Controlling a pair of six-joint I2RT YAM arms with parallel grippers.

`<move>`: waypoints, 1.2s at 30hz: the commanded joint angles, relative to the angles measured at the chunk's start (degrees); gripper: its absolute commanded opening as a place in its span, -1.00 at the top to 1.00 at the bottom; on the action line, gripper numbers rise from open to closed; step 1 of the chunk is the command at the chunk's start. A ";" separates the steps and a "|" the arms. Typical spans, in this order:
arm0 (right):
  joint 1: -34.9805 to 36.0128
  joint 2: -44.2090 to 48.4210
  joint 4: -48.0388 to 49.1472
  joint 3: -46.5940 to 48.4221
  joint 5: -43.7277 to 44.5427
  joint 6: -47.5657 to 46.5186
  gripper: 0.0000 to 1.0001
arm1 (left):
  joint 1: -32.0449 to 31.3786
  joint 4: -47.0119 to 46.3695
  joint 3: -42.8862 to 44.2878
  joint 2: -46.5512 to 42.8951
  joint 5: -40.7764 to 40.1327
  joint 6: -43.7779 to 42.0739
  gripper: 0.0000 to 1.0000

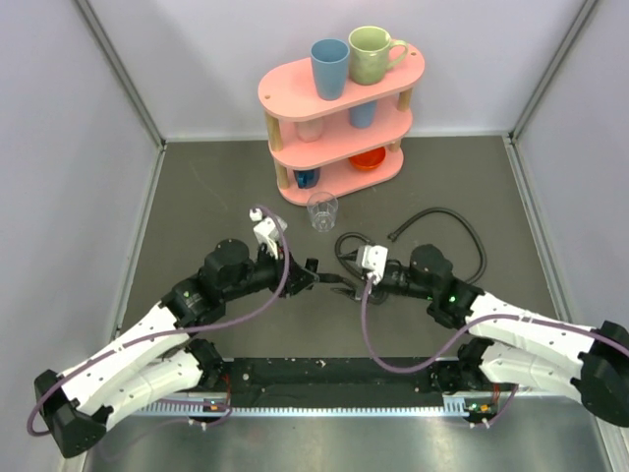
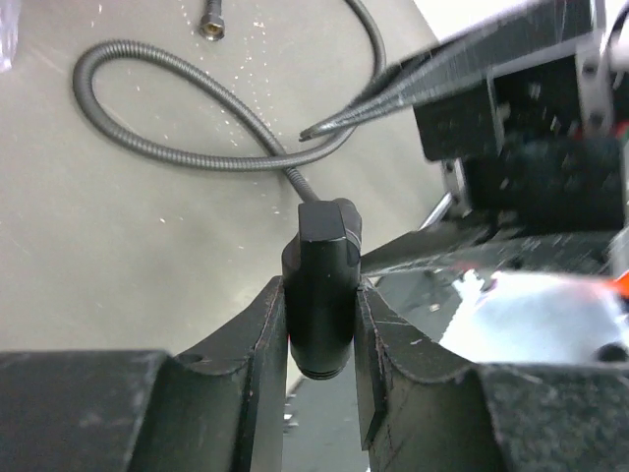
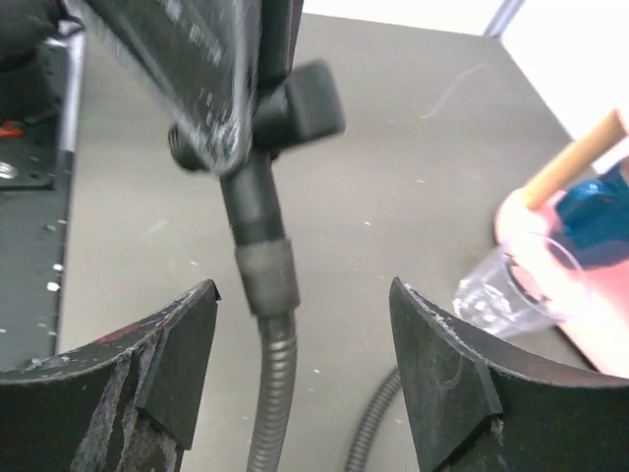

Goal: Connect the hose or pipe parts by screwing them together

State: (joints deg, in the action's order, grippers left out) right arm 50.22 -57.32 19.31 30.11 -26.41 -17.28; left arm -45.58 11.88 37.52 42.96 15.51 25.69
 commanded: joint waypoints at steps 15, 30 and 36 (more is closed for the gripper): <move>19.47 2.23 23.31 -8.14 38.62 -33.16 -0.39 | -0.03 8.52 8.19 -0.33 -2.24 60.94 1.00; 27.04 -6.22 34.22 -7.17 43.82 -44.77 0.89 | -0.12 5.17 6.34 -1.04 4.25 67.91 1.00; 27.65 -3.42 19.07 -2.09 40.13 -41.53 1.00 | -0.03 9.54 8.53 0.28 -0.80 59.67 1.00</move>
State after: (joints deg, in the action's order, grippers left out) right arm 75.50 -62.57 47.88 21.50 19.66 -61.01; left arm -45.08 24.64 43.55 42.17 15.35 90.74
